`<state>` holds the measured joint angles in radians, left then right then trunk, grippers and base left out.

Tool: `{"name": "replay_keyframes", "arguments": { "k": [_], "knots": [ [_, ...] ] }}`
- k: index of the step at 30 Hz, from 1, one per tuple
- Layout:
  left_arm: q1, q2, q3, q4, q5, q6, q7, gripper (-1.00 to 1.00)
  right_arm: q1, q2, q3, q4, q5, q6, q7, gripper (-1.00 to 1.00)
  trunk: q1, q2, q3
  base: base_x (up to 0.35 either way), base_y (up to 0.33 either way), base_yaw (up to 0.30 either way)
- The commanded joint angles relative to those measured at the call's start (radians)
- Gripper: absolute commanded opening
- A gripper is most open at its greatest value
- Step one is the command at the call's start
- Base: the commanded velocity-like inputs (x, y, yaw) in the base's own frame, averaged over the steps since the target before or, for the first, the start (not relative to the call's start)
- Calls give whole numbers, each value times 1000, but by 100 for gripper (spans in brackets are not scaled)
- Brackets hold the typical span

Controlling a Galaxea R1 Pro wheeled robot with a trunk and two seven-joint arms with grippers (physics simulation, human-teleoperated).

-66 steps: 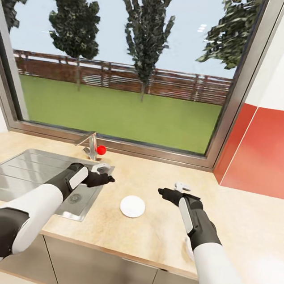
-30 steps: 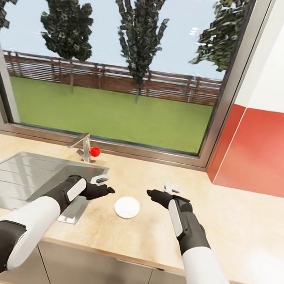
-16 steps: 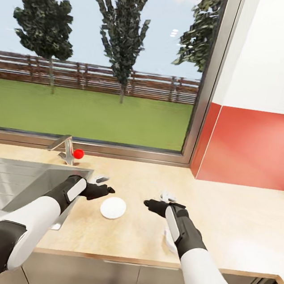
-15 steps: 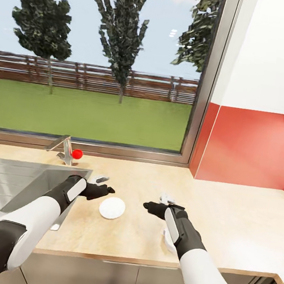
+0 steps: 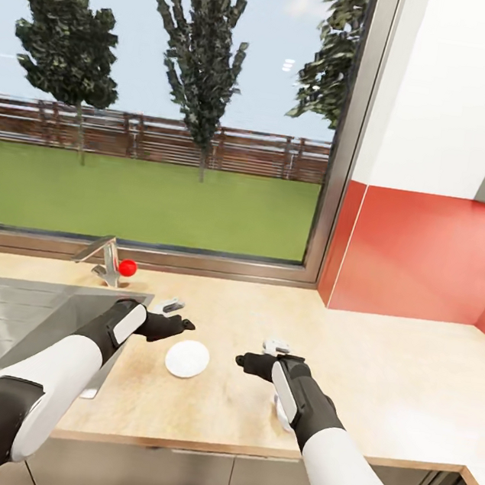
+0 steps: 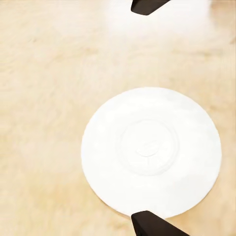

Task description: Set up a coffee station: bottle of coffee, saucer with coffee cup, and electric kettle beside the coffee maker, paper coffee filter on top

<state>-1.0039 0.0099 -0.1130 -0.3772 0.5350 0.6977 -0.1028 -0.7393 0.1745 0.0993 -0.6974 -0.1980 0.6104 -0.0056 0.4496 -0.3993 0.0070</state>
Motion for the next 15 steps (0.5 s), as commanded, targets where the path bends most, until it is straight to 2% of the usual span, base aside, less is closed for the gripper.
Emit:
{"name": "replay_keyframes", "arguments": {
  "k": [1,9,12,15],
  "knots": [
    [0,1,-6,0,-3,2,-5,100,0,0,0,-1,-3,4,-1,100,0,-1,1,0,0,0],
    [1,5,-8,1,-3,2,-4,100,2,0,1,24,-3,3,18,100,0,-1,14,0,0,0],
    [4,10,-7,3,-4,2,-4,100,5,0,1,41,-2,3,123,100,0,-1,18,0,0,0],
    [12,11,-1,6,-4,2,-5,100,6,0,0,45,-2,3,176,100,0,-1,23,0,0,0]
  ]
}}
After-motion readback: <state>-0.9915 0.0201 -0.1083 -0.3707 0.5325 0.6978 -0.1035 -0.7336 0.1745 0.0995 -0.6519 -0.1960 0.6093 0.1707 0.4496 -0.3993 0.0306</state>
